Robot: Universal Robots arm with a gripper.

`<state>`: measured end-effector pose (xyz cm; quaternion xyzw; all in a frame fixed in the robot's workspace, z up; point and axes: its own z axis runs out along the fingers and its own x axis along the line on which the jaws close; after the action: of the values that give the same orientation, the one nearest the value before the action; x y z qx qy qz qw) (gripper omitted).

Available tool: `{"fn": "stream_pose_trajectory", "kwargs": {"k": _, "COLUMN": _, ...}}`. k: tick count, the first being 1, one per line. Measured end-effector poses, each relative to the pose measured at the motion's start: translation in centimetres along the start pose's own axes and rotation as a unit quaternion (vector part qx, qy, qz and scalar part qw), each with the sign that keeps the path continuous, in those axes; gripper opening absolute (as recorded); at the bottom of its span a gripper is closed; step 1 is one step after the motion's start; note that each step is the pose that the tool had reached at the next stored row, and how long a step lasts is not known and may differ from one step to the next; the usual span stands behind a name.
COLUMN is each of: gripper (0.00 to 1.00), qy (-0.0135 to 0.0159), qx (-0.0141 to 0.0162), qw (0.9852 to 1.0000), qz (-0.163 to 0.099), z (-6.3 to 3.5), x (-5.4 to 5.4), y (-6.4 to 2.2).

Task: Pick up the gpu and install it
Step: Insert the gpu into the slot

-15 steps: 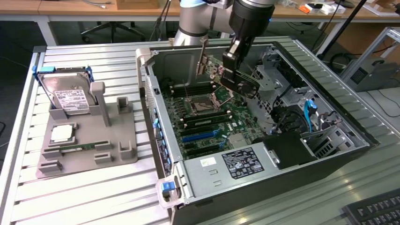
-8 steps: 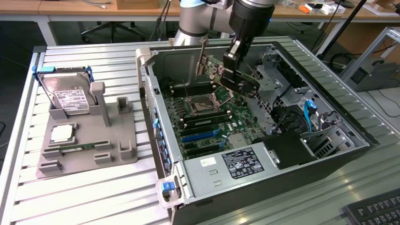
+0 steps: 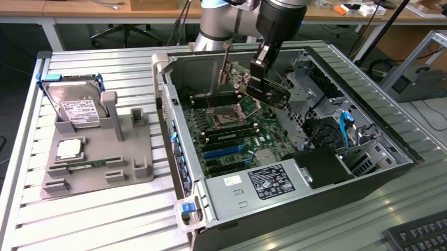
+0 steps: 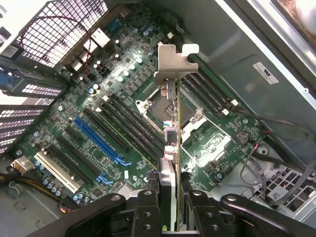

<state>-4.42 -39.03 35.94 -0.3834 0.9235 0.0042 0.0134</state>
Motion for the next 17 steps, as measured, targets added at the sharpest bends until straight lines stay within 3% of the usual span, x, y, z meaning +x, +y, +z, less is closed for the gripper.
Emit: {"fn": "stream_pose_trajectory", "kwargs": {"k": 17, "gripper": 0.27, "qy": -0.0001, "qx": -0.0010, "qw": 0.9993, "qz": -0.036, "z": 0.03, "x": 0.00, "y": 0.00}}
